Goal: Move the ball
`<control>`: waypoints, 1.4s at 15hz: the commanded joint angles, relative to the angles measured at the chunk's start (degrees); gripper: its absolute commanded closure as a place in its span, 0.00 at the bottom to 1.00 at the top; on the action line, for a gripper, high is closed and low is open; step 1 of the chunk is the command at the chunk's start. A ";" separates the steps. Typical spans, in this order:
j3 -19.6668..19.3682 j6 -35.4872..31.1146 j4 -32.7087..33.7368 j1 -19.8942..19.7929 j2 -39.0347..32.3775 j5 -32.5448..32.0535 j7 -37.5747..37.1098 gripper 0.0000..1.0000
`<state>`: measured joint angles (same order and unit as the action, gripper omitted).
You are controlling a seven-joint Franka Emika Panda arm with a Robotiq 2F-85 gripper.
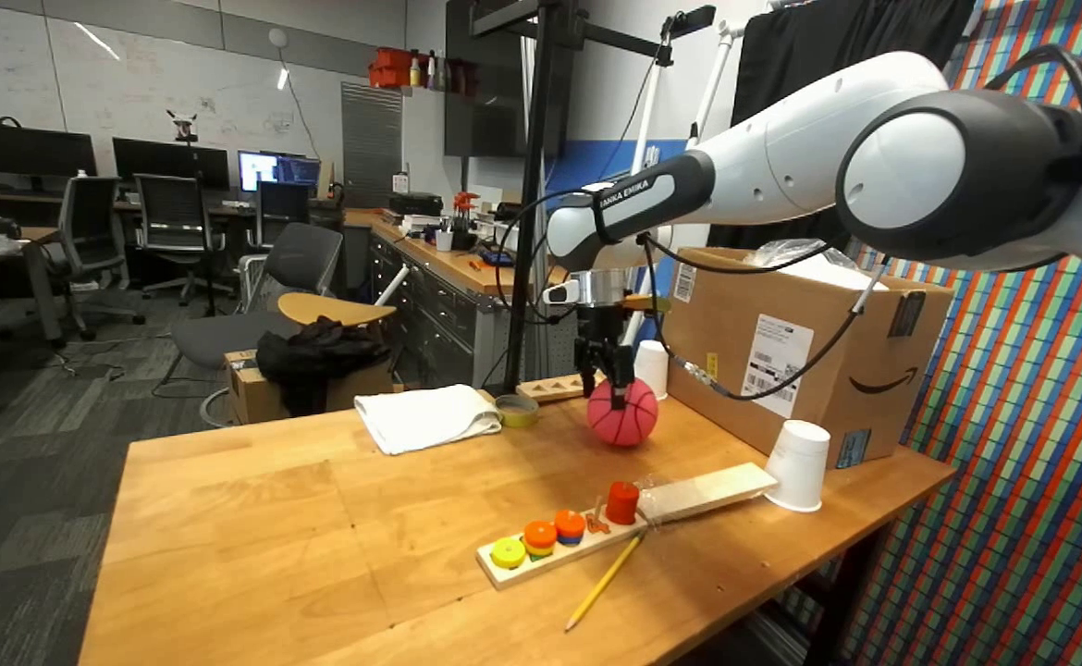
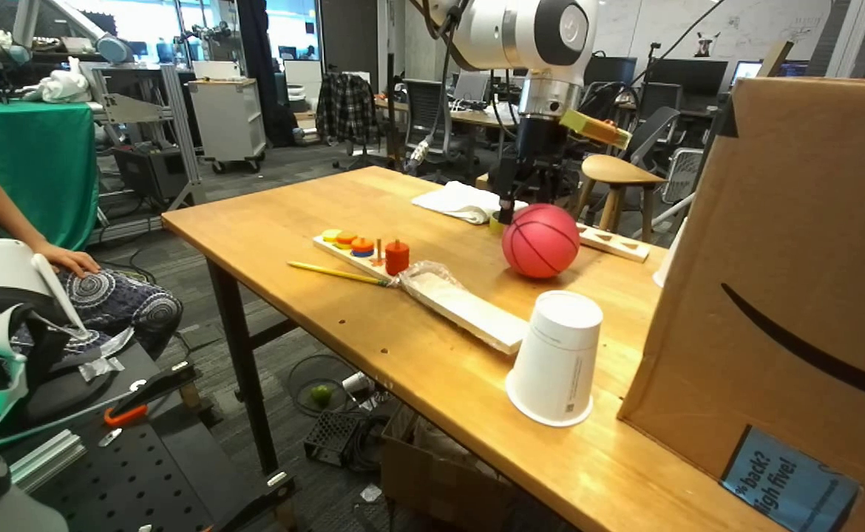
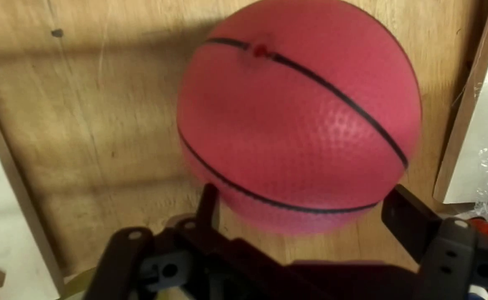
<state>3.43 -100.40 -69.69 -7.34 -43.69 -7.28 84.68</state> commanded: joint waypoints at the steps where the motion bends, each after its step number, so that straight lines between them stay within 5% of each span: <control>1: 0.74 -0.58 -1.48 -1.36 0.09 2.78 2.69 0.00; 3: -0.17 -0.70 -1.96 -0.85 0.07 1.82 2.97 0.00; 13: -13.10 -5.09 -6.06 1.05 7.53 -26.08 -0.61 0.00; 21: -11.66 -8.90 -13.11 4.85 16.42 -41.67 -10.26 0.00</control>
<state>-9.00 -108.06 -77.16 -3.83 -32.54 -45.03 78.45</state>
